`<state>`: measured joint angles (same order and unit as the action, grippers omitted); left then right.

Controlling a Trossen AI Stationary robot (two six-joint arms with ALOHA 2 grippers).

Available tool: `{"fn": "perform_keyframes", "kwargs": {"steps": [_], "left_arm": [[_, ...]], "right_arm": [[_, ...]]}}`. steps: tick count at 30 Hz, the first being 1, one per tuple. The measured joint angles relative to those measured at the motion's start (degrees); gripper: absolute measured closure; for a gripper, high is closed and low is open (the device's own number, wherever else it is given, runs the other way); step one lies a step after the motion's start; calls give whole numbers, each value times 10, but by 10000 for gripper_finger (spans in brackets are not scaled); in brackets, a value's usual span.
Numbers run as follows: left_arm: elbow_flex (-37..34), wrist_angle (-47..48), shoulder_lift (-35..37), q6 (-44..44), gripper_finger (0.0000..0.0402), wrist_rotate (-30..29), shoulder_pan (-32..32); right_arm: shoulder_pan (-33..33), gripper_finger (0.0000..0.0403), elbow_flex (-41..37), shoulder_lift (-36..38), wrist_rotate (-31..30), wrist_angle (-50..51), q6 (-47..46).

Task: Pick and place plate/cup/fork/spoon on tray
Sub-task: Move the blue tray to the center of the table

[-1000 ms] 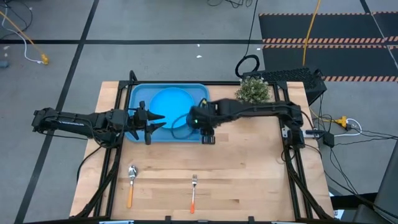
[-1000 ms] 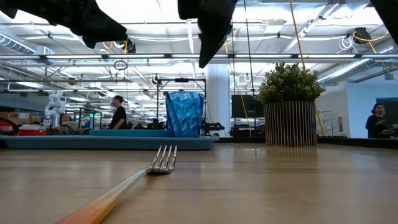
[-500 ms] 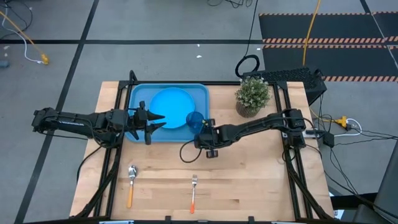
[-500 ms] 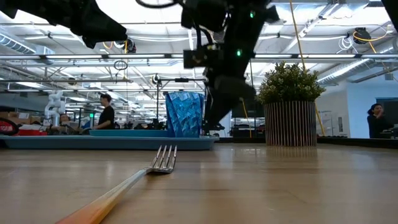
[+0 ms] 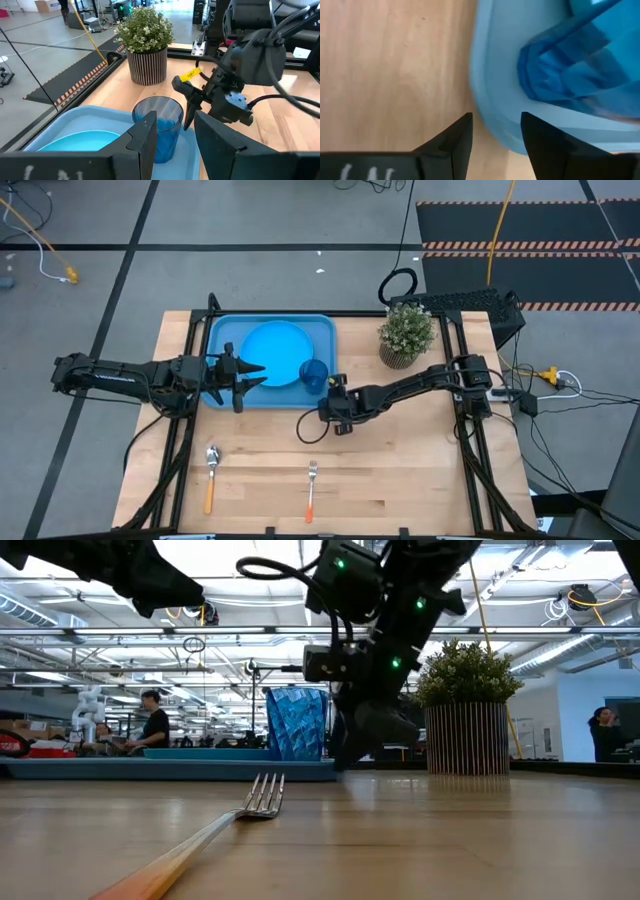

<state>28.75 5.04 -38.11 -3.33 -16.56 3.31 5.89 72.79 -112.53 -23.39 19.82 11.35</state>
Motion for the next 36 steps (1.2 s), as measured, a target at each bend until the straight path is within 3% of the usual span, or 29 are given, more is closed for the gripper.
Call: {"fn": "perform_keyframes", "kwargs": {"steps": [7,15,28,36], "left_arm": [[0,0,0,-4,266,11,0],[0,-2,0,-4,266,11,0],[0,-1,0,-4,266,11,0],[0,-1,0,-3,266,11,0]], "right_arm": [[2,307,-54,2,-21,-75,4],[18,352,-57,1,-51,-77,38],[54,355,-56,11,-62,20,-20],[88,355,-57,37,-14,82,-48]]}}
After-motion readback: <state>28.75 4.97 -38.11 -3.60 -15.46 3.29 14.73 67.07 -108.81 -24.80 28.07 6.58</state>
